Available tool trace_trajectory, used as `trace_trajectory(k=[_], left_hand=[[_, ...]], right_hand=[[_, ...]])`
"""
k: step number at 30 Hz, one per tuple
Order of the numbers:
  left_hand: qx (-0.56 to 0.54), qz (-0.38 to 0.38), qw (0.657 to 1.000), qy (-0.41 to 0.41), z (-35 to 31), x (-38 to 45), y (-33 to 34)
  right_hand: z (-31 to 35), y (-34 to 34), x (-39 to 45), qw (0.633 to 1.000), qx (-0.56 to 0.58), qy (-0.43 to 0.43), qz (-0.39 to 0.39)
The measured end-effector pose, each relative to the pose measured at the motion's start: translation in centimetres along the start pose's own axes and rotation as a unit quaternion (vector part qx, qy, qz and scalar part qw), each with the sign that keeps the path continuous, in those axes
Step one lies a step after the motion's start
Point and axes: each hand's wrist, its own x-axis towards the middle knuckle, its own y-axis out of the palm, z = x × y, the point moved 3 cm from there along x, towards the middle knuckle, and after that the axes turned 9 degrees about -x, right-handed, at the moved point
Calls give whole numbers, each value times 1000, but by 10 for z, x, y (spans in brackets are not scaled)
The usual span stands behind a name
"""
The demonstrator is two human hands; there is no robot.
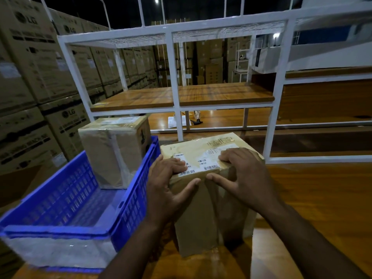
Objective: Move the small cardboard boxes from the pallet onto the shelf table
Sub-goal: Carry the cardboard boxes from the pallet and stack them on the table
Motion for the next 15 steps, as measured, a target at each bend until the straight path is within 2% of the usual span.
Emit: trace_trajectory(k=[7, 10, 12, 13, 15], left_hand=[[5, -13, 1000, -1, -4, -1, 0], [-17, 16, 998, -51, 0, -12, 0], [-12, 17, 994, -106, 6, -26, -1], [-18, 15, 990, -141, 10, -35, -1], [-57, 5, 974, -221, 17, -56, 1]], right_hand=[[-5, 6, 2, 999, 22, -22, -35], [-18, 10, -8, 997, -11, -39, -61], [-35, 16, -23, 996, 12, 28, -85], [-43, 19, -31, 991, 62, 88, -83], [-56, 32, -51, 958, 193, 205, -61]])
